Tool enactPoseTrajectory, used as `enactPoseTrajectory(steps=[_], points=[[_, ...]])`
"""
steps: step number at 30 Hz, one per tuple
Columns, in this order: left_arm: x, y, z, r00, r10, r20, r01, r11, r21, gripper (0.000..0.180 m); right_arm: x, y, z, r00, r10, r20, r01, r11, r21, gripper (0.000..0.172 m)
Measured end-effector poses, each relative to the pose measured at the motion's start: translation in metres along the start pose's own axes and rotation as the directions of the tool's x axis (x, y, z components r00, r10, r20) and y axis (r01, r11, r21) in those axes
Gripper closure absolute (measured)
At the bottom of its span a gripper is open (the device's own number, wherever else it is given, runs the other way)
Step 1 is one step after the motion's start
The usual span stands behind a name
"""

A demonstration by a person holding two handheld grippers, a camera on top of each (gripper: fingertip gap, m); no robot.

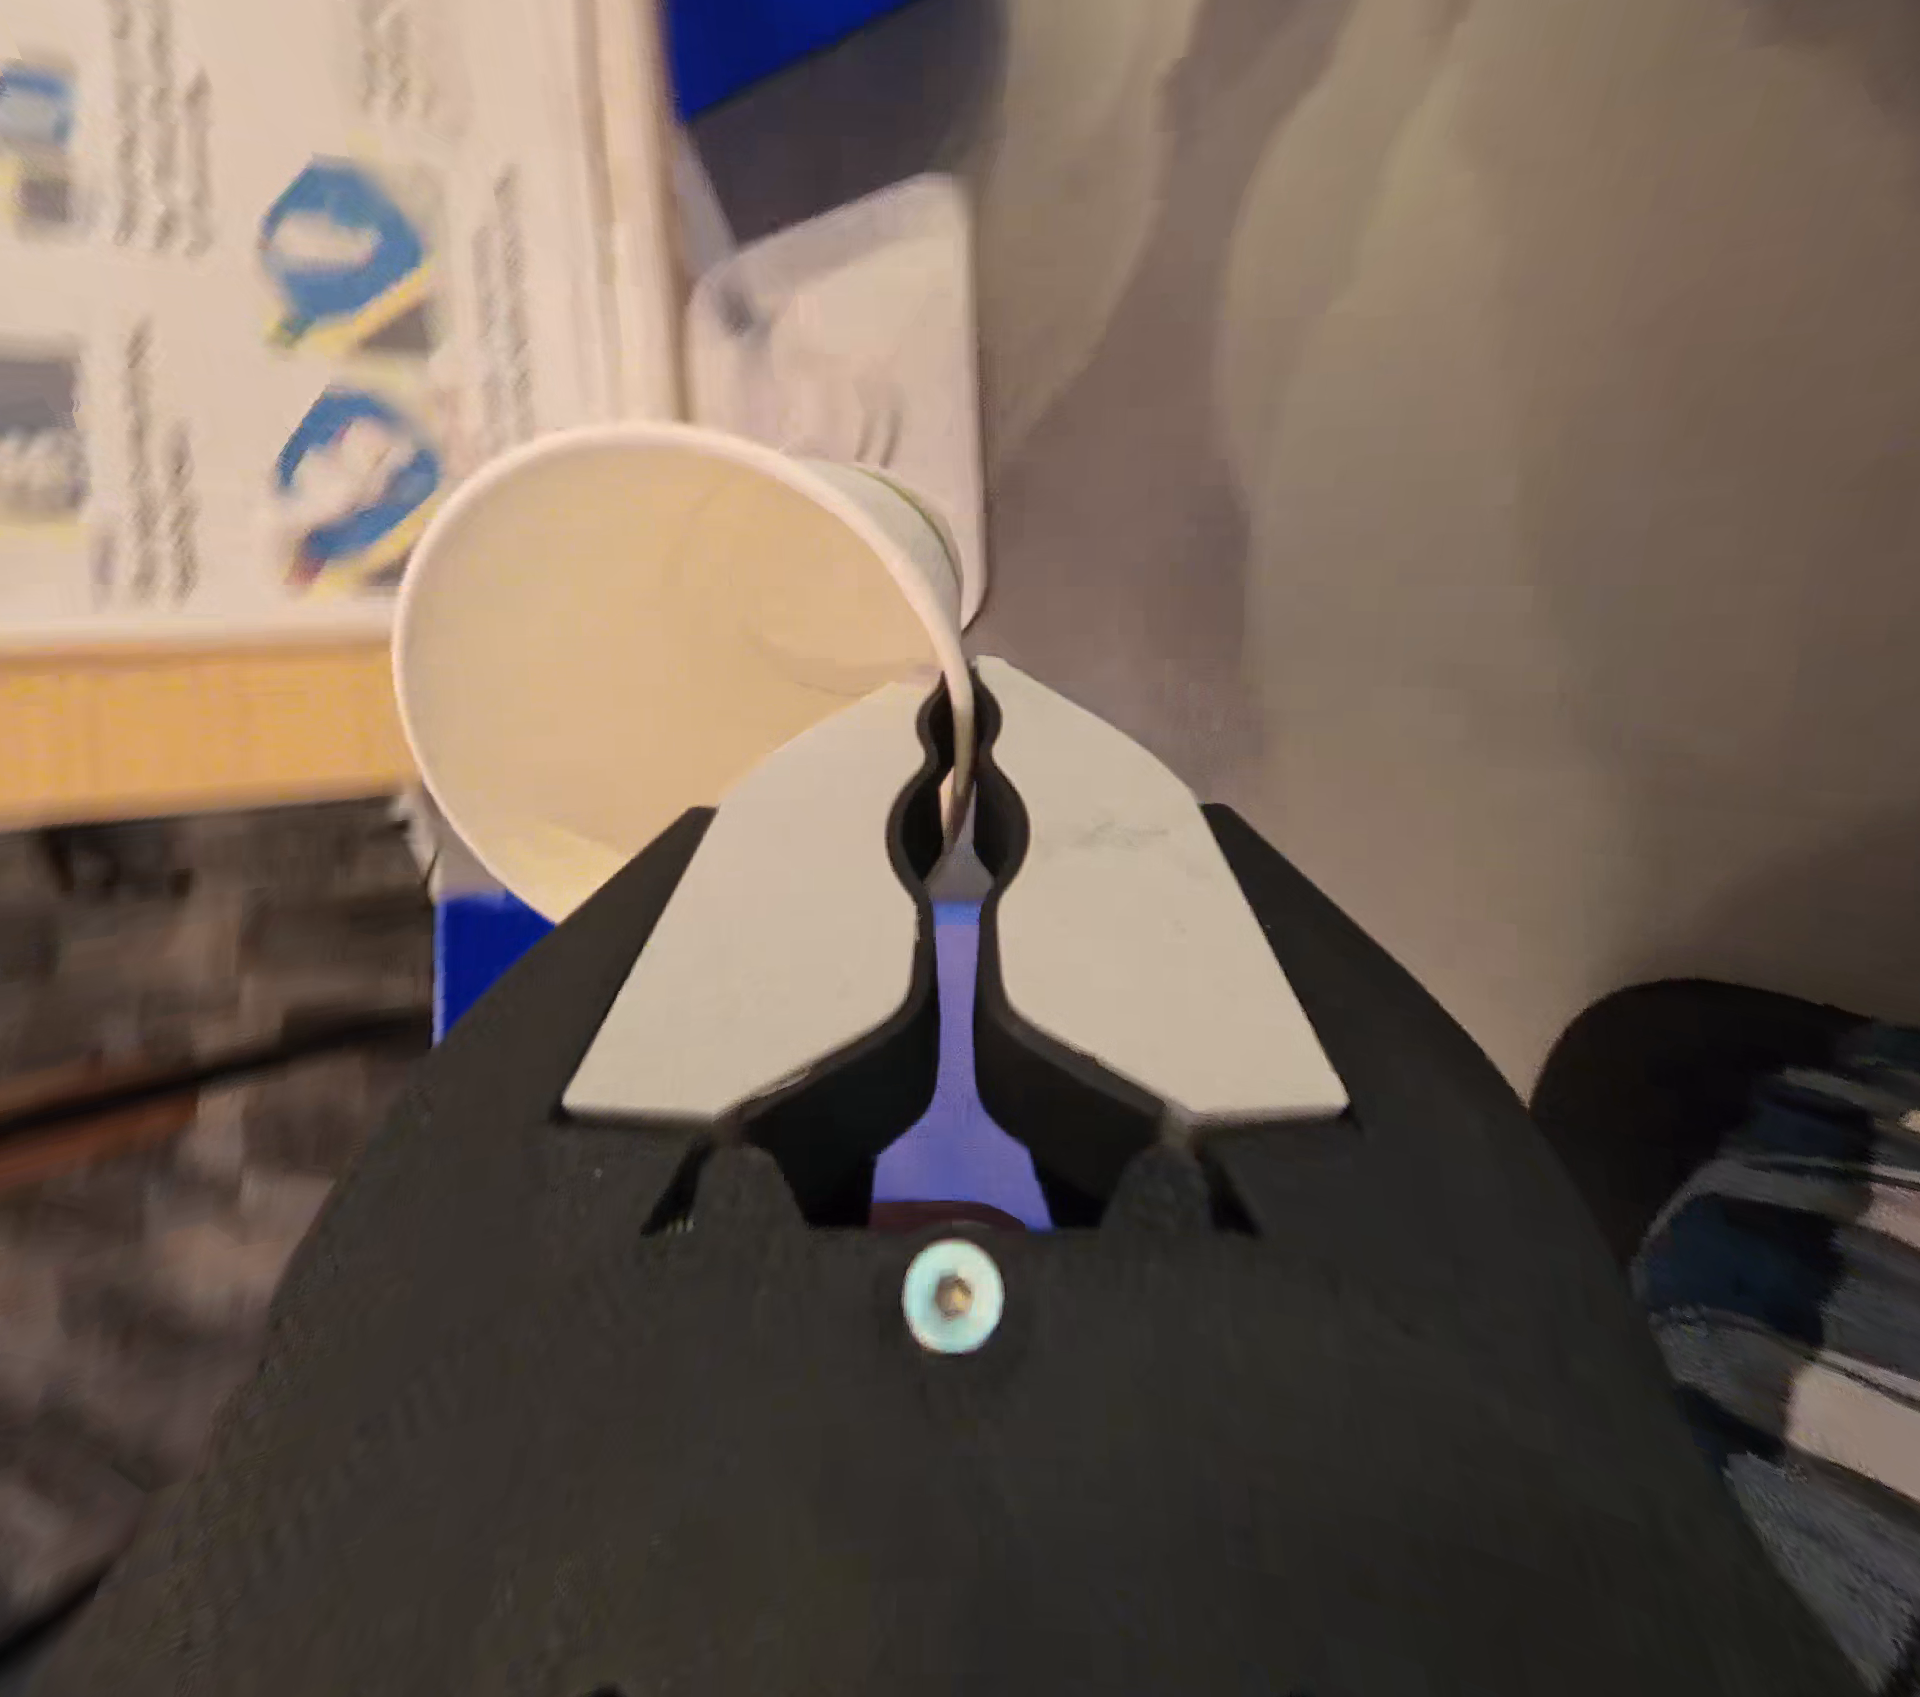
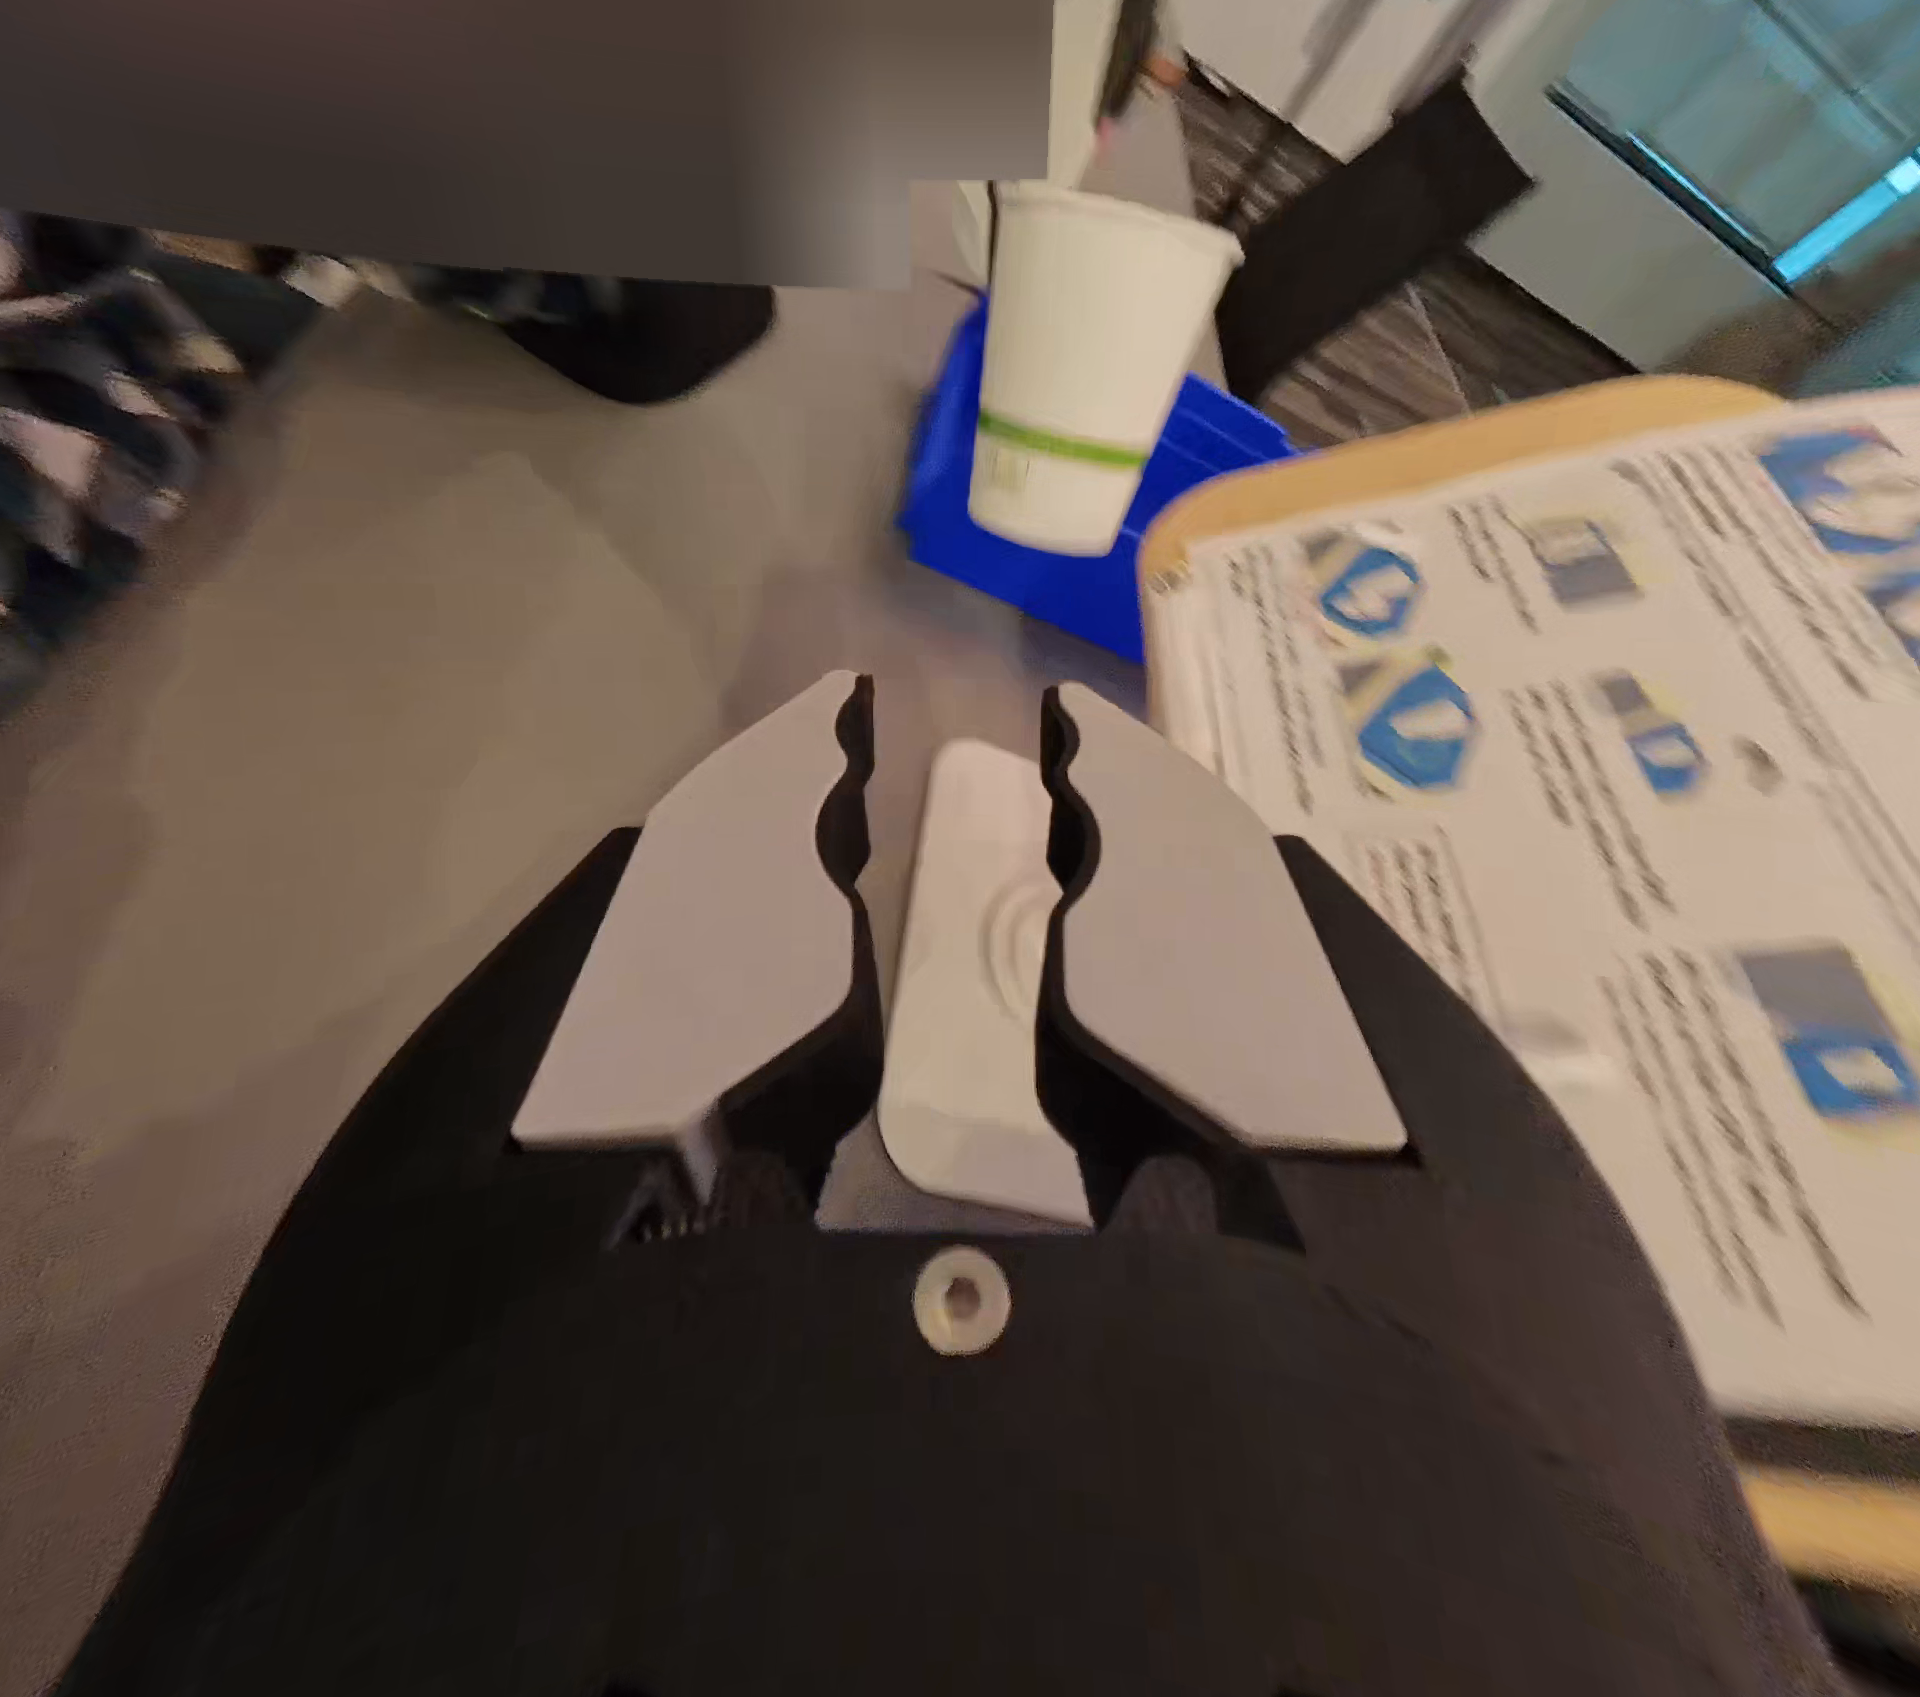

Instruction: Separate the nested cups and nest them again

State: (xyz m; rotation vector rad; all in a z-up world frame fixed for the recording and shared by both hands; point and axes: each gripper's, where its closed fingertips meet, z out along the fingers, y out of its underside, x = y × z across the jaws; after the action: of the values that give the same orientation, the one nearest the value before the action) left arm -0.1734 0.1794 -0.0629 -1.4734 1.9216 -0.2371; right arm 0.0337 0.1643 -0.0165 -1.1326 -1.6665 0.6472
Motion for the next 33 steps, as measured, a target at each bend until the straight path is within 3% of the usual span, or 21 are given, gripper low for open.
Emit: enactPoseTrajectory(steps=[1,7,10,16,21,26,28,33], points=[[0.009,-0.010,0.006,0.998,0.034,-0.044,-0.034,0.999,0.014,0.180,-0.008,-0.004,0.007,0.999,0.001,0.042,-0.002,1.000,0.027,0.139],[0.052,-0.050,0.041,0.946,0.184,-0.268,-0.158,0.980,0.118,0.180,-0.039,-0.013,0.045,0.980,0.008,0.198,-0.031,0.993,0.114,0.134],[0.077,-0.070,0.057,0.884,0.271,-0.382,-0.201,0.956,0.214,0.180,-0.049,-0.011,0.058,0.969,0.015,0.246,-0.047,0.991,0.122,0.127],[0.113,-0.088,0.087,0.771,0.350,-0.533,-0.223,0.931,0.288,0.180,-0.082,-0.001,0.077,0.918,0.006,0.397,-0.040,0.996,0.078,0.117],[0.135,-0.098,0.090,0.669,0.395,-0.630,-0.177,0.907,0.381,0.180,-0.124,0.014,0.081,0.803,0.008,0.595,-0.021,1.000,0.015,0.127],[0.152,-0.102,0.094,0.585,0.418,-0.695,-0.143,0.897,0.419,0.178,-0.159,0.015,0.072,0.663,-0.012,0.748,-0.009,1.000,0.023,0.150],[0.154,-0.101,0.097,0.570,0.420,-0.706,-0.132,0.895,0.425,0.177,-0.168,0.016,0.070,0.624,-0.029,0.781,0.009,0.999,0.030,0.161],[0.154,-0.101,0.100,0.577,0.415,-0.703,-0.129,0.897,0.423,0.174,-0.173,0.020,0.071,0.604,-0.041,0.796,0.028,0.999,0.030,0.166]])
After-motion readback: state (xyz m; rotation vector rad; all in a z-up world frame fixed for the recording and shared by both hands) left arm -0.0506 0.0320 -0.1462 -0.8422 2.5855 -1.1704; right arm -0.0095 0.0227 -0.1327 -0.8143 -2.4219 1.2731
